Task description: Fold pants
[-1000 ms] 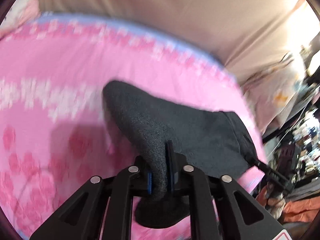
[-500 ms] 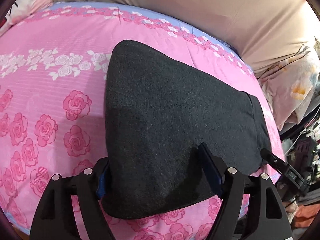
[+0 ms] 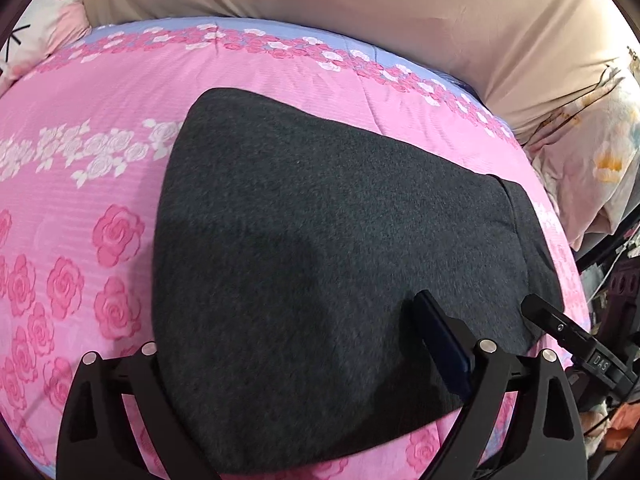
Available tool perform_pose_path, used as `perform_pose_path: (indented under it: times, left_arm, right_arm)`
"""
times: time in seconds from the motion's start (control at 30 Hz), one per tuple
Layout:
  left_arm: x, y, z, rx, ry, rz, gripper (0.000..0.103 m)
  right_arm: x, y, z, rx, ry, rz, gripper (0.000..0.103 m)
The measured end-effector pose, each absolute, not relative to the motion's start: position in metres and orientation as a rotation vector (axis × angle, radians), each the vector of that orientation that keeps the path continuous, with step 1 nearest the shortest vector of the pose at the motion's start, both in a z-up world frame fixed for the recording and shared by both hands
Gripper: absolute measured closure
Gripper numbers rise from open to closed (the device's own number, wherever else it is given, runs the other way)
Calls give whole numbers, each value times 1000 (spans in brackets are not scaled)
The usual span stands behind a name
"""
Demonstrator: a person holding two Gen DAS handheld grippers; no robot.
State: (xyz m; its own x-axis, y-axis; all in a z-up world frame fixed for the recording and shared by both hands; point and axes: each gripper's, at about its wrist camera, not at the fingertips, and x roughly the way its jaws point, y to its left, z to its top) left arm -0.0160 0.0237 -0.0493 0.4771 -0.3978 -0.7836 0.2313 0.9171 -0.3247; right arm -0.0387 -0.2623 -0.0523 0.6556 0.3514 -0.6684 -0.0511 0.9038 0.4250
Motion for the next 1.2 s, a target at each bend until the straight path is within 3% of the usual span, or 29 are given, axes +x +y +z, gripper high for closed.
perform_pose_path:
  times: [0.13,0.2,0.6,0.7,0.73,0.77,0.8,0.83,0.87,0.97,1.2]
  left_arm:
    - [-12,18,-50,-157,995,-370,12]
    - [-9,13,-51,-148,993,-374,5]
    - [3,4,-52,-126,973,-344,6]
    - [6,5,-51,-153,971,-365,6]
    - [7,7,-50,-173,968,-377,14]
    - [6,8,-49,-182,964,-369,31]
    - [6,9,-48,-177,964,-350,37]
    - [4,11,-46,-177,960,-330,58]
    - [1,14,-44,-192,956,-331,69]
    - [-11,22,-28,-240,946,-371,79]
    - [-65,35,29,-231,855,-487,80]
  right_arm:
    - [-30,-261,-52,407,836,248,16]
    - [-26,-261,-51,423,839,257,16]
    - [-11,-259,-53,444,837,274,16]
    - [-9,-261,-53,436,837,240,34]
    - [-9,-263,-54,443,839,229,49]
    - [-9,-264,-55,456,844,235,61]
    - [-9,-265,-55,469,842,246,63]
    - [-11,-266,-54,466,837,246,66]
    - [-14,-264,-52,459,829,244,68]
    - [-29,-260,-43,451,801,253,71]
    - [-85,-250,3,410,720,333,72]
